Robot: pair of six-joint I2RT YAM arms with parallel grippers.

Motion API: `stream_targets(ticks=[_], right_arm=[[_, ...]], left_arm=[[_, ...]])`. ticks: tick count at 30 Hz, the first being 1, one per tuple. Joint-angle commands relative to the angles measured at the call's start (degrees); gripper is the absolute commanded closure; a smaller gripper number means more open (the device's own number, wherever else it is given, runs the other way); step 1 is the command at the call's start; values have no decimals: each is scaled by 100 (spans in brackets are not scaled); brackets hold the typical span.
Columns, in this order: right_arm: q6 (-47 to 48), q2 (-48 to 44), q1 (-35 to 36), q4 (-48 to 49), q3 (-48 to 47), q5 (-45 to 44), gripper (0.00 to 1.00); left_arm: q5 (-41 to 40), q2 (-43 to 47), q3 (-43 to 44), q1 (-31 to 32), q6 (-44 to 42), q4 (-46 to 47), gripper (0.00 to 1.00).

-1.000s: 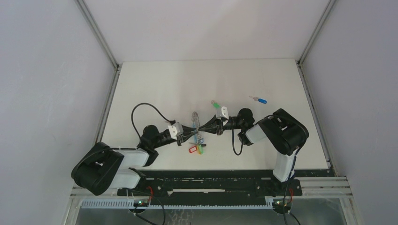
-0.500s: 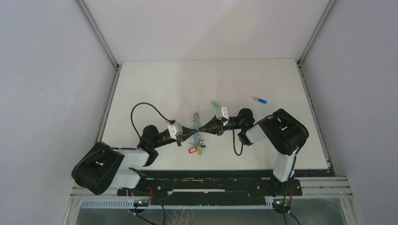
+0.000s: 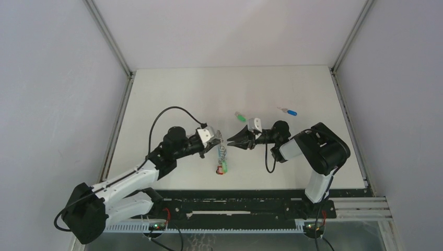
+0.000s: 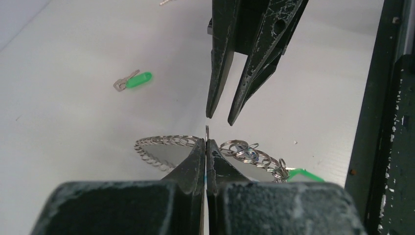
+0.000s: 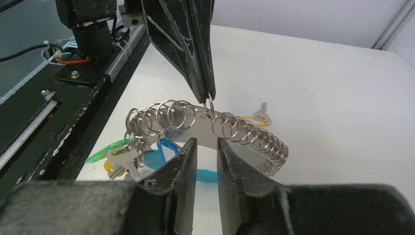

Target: Put the keys on the keyring

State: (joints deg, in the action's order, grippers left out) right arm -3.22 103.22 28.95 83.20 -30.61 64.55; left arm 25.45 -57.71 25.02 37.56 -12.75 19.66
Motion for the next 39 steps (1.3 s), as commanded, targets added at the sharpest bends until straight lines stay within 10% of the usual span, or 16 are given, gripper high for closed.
stream_targets(ticks=[1,11,39], right_arm=[[58,-278,-49,206,110,39,79],[344,-346,160,206,128,-138,78],[456,301,681,217,-285,-489,76]], left_arm=[[-933,-11,1280,413,-552,-2237,100],[-1264,-657,2714,609,-948,-4394,100],[-792,-858,2594,655,-1107,-4016,100]])
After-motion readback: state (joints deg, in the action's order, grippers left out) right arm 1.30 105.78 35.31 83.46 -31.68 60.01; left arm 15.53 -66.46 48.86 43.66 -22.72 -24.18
